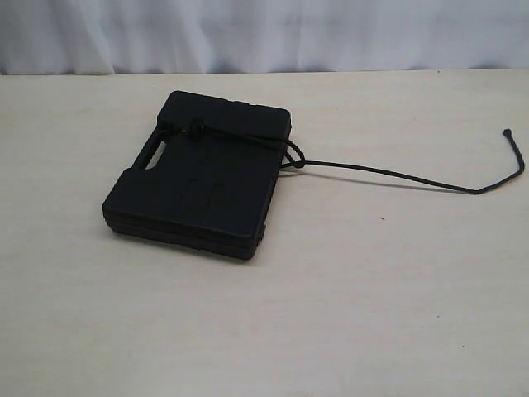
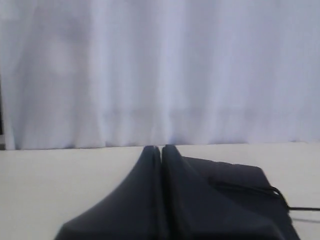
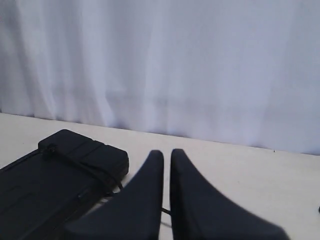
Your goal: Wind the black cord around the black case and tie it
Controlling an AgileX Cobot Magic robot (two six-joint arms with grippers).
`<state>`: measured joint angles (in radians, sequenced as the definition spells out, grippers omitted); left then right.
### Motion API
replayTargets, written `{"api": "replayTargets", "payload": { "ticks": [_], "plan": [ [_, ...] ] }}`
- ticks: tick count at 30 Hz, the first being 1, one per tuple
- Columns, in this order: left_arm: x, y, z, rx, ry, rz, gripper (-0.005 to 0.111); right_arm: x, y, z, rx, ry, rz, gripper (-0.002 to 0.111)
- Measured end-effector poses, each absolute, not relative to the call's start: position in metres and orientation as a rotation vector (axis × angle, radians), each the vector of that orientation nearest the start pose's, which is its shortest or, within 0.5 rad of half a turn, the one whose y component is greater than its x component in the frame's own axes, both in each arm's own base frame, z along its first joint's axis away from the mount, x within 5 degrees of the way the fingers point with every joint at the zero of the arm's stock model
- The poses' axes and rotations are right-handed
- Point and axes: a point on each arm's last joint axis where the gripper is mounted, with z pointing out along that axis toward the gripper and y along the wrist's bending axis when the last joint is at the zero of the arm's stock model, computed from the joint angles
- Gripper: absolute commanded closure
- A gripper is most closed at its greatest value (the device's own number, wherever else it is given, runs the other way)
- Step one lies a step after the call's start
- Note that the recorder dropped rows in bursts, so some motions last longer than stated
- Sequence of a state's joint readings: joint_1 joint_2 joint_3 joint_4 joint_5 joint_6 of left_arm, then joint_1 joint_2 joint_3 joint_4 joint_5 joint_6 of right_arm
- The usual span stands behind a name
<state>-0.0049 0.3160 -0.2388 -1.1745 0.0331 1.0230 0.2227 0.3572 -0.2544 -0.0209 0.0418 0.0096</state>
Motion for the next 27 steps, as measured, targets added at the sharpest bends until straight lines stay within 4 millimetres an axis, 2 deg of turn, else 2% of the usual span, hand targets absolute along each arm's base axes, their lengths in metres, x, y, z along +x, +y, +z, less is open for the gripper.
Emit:
{"api": "replayTargets", "payload": {
  "ticks": [5, 14, 21, 25, 27],
  "plan": [
    [0.085, 0.009, 0.261, -0.223, 1.552, -0.071, 0.107, 0.083, 0.019, 0.249, -0.188, 1.605, 0.165, 0.104],
    [0.084, 0.016, 0.264, -0.286, 1.514, -0.015, 0.107, 0.083, 0.019, 0.245, -0.189, 1.618, 0.164, 0.104],
    [0.084, 0.018, 0.264, -0.299, 1.506, 0.000, 0.107, 0.079, 0.018, 0.244, -0.187, 1.601, 0.165, 0.104],
    [0.084, 0.017, 0.263, -0.280, 1.508, 0.002, 0.107, 0.069, 0.016, 0.232, -0.182, 1.557, 0.168, 0.104],
    [0.084, 0.016, 0.262, -0.206, 1.508, 0.065, 0.107, 0.062, 0.014, 0.223, -0.177, 1.517, 0.170, 0.104]
  ]
}}
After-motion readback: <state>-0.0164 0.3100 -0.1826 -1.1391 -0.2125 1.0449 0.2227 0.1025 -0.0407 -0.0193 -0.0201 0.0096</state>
